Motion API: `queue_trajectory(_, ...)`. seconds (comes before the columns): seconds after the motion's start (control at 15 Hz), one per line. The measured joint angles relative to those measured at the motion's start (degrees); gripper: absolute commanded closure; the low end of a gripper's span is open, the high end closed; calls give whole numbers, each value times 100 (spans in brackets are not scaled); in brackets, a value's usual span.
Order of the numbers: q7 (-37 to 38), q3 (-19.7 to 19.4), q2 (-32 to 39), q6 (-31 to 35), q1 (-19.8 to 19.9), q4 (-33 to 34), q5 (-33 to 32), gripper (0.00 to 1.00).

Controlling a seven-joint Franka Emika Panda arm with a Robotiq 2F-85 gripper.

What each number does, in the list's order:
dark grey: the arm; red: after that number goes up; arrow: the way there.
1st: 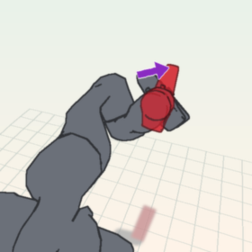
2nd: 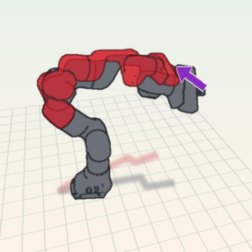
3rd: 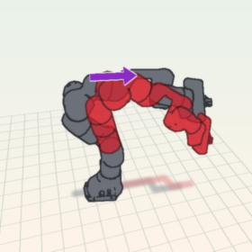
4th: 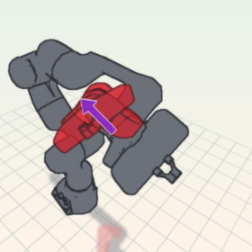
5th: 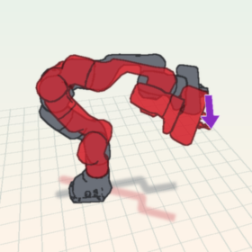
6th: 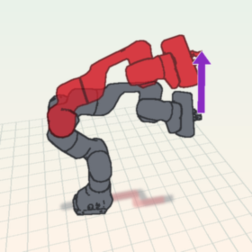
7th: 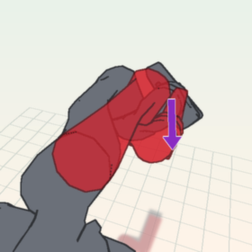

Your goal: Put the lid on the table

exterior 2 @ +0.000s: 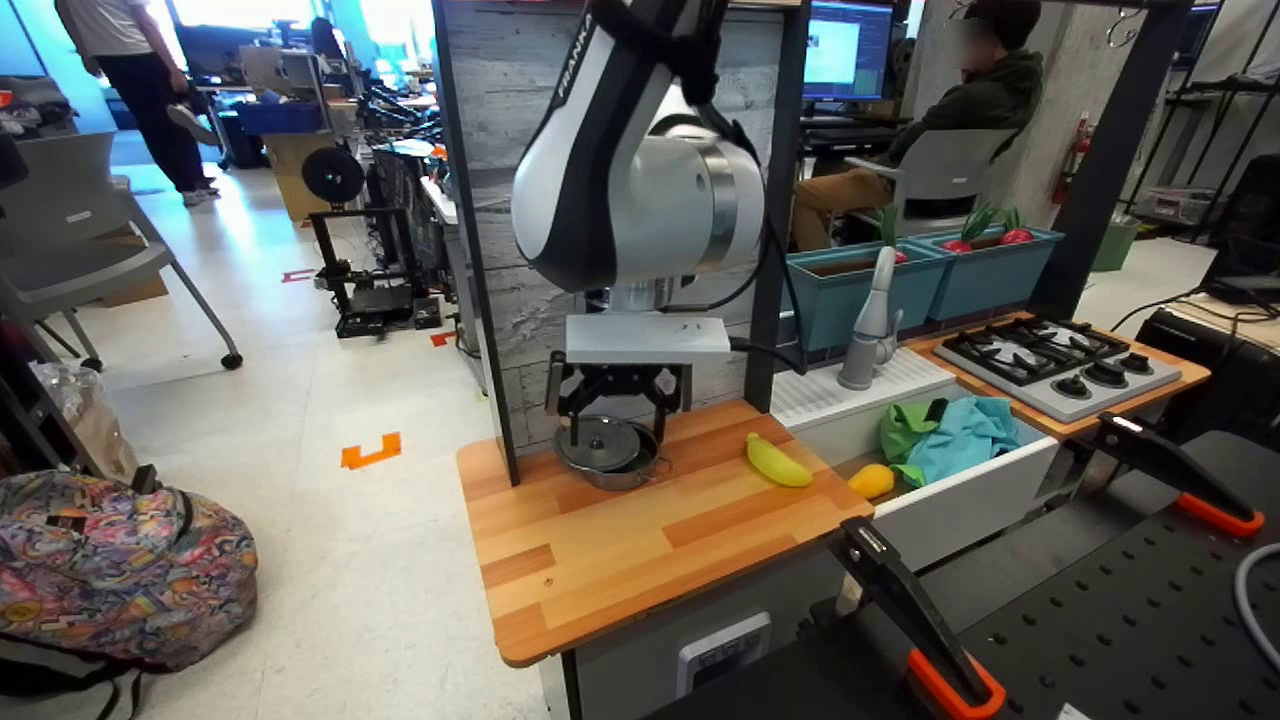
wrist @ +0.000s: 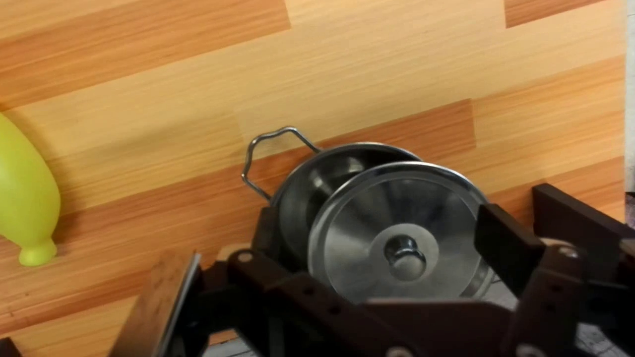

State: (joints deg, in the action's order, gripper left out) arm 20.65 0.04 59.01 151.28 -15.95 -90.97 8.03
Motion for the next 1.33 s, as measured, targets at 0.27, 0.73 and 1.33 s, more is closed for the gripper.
queue_trajectory(0.27,109,-104,210,0,-186,356,-22,28)
queue_trajectory(0.73,162,-149,407,0,-195,635,-21,80)
queue_trajectory(1.33,250,-142,336,193,-201,500,-20,95)
